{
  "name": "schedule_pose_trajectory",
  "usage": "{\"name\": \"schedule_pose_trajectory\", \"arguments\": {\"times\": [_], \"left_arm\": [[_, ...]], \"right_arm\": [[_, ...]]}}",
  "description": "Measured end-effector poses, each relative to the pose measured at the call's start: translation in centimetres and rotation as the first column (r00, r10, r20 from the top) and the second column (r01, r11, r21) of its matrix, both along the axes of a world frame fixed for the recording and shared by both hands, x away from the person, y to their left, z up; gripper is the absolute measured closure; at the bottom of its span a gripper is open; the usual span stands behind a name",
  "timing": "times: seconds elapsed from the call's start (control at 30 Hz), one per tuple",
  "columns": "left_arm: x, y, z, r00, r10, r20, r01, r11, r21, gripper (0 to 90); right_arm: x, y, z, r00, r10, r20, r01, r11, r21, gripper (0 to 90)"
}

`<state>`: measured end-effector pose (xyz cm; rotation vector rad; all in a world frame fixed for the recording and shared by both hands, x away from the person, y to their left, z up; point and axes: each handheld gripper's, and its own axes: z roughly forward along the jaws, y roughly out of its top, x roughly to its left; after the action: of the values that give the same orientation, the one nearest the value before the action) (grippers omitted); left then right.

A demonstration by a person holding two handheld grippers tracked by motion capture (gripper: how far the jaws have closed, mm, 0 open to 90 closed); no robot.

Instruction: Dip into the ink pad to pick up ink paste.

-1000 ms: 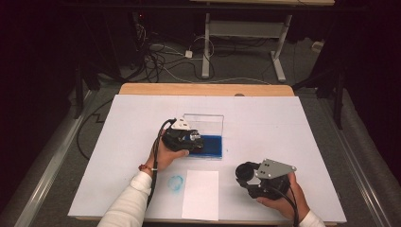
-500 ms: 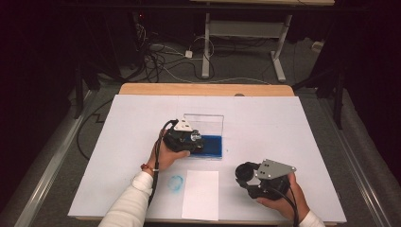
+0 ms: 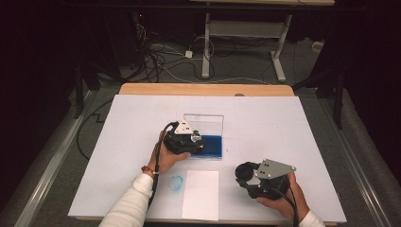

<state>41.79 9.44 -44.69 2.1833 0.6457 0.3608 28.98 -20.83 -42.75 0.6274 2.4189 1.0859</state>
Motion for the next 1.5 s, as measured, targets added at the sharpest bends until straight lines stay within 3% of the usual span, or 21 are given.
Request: {"name": "schedule_pose_trajectory", "arguments": {"times": [0.33,0.47,0.53,0.97,1.5], "left_arm": [[0.2,0.2,0.1,0.9999,0.001,-0.016,-0.002,1.0,-0.009,54.3],[0.1,0.3,0.3,0.9999,-0.01,-0.005,0.01,0.9999,0.01,54.3],[0.0,0.4,0.5,0.9999,-0.01,-0.003,0.01,0.9999,-0.001,54.3],[-1.8,2.2,3.0,0.9975,-0.001,0.071,0.006,0.997,-0.077,54.3],[-4.1,3.1,5.2,0.991,-0.028,0.131,0.039,0.996,-0.08,54.3]], "right_arm": [[0.1,-0.2,0.2,1.0,-0.003,0.006,0.003,1.0,0.004,38.6],[0.0,-0.3,0.3,0.9999,-0.011,0.009,0.011,0.9999,0.012,38.6],[-0.1,-0.3,0.5,0.9999,-0.006,0.015,0.006,0.9999,0.016,38.6],[-0.2,-0.7,0.7,0.9996,-0.019,0.023,0.018,0.9995,0.026,38.6],[-0.4,-0.9,1.0,0.9993,-0.013,0.035,0.012,0.9991,0.042,38.6]]}}
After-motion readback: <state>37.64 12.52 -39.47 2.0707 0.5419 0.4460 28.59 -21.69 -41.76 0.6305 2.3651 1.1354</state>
